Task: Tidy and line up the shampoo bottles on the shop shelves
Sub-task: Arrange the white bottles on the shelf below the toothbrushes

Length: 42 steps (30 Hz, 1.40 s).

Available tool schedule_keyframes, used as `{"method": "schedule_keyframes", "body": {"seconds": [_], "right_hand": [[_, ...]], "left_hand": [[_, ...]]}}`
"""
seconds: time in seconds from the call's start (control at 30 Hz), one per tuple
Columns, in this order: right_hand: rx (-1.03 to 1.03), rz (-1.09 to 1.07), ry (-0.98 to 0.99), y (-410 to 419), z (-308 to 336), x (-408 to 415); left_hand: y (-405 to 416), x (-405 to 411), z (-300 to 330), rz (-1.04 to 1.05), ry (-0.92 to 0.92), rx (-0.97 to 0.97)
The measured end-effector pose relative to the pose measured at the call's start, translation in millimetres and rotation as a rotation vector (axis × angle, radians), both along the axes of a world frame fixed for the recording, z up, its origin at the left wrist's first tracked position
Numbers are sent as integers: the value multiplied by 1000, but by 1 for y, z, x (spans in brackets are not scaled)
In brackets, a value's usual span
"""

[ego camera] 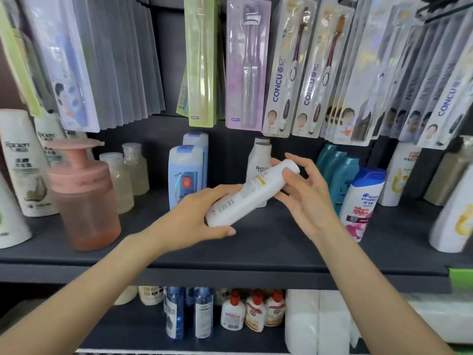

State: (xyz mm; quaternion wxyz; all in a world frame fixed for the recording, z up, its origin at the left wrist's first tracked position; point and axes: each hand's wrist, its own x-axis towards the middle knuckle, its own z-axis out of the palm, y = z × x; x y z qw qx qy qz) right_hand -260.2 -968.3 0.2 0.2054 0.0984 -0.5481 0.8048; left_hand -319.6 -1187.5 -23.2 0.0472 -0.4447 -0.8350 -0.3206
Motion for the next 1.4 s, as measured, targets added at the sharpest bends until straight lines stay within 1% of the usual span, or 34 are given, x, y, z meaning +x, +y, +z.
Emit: {"method": "schedule_keyframes", "body": {"seconds": [0.03,0.07,0.1,0.13,0.2,0.23,0.3,0.37,0.5,0.67,0.77,0.87,0.93,1.0,1.1,1.2,1.33,1.4], "right_hand": [[15,23,4,1,-1,2],[33,31,7,2,-2,3],[50,19,4,3,-4,4],[57,-9,-5,3,-5,4],[24,-65,-27,3,-9,3],[-13,-77,-33,3,-12,2],[-70,-89,-42,3,-15,1],[-57,-104,-53,3,-16,1],[-29,-117,-64,3,-18,2],[-99,-84,-41,4,-11,0],[-144,-12,24,2,-3,-2],[-86,56,77,0,2,-2],[-38,7,79,-1,2,-1],[-21,-90,62,-2,3,-1],[70,-224,20,-3,9,-2],[214,-331,-1,-7,16,-5],[460,-487,31,-9,19,-13],[564,-558,20,-10,17,-18]], "left_hand": [[0,1,-1,-1,-17,5],[0,1,-2,23,7,-1],[0,2,-3,73,79,-17],[0,2,-4,139,193,-42],[-1,1,-4,281,484,-83],[-1,-1,-4,321,602,-105],[-1,-4,-3,351,731,-112],[-1,-7,-4,351,772,-108],[-1,-7,-9,336,708,-89],[1,-1,-7,270,503,17],[4,1,0,178,260,158],[9,7,4,42,-19,283],[13,10,4,-15,-156,274],[18,10,5,-65,-228,230],[28,7,3,-104,-274,184],[41,5,1,-68,-211,168],[60,1,9,-4,-111,316],[66,-3,13,21,-98,361]]}}
